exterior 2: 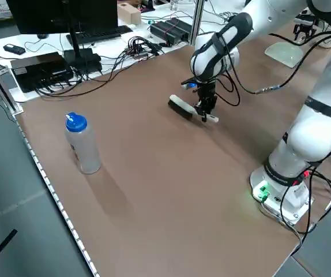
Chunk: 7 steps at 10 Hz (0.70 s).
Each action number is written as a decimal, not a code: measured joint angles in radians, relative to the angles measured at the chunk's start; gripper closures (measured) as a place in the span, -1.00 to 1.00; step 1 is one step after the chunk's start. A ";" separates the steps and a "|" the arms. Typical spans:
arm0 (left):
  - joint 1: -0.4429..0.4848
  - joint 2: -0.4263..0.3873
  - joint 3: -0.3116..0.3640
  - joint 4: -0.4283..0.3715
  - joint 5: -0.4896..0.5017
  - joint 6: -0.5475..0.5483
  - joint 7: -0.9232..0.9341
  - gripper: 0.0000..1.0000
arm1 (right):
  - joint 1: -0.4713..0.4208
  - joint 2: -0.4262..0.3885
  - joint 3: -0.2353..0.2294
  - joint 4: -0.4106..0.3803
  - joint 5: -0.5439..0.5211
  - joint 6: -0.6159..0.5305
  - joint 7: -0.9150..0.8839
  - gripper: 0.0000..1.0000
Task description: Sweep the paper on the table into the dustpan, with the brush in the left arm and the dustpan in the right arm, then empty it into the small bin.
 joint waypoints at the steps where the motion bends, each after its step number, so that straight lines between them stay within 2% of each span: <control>1: 0.000 -0.010 -0.002 0.010 0.000 0.000 0.000 0.46 | 0.000 0.000 0.000 0.000 0.000 0.001 -0.002 -0.07; 4: -0.003 -0.040 -0.011 0.032 0.001 0.000 0.000 0.46 | 0.000 0.000 0.003 0.000 0.000 0.002 -0.004 0.31; 6: -0.011 -0.040 -0.030 0.070 0.001 -0.047 0.000 0.46 | 0.000 0.000 0.004 0.001 0.000 0.002 -0.004 0.33; 7: -0.011 -0.039 -0.048 0.118 0.001 -0.127 0.001 0.46 | 0.000 0.000 0.005 0.001 0.000 0.002 -0.004 0.33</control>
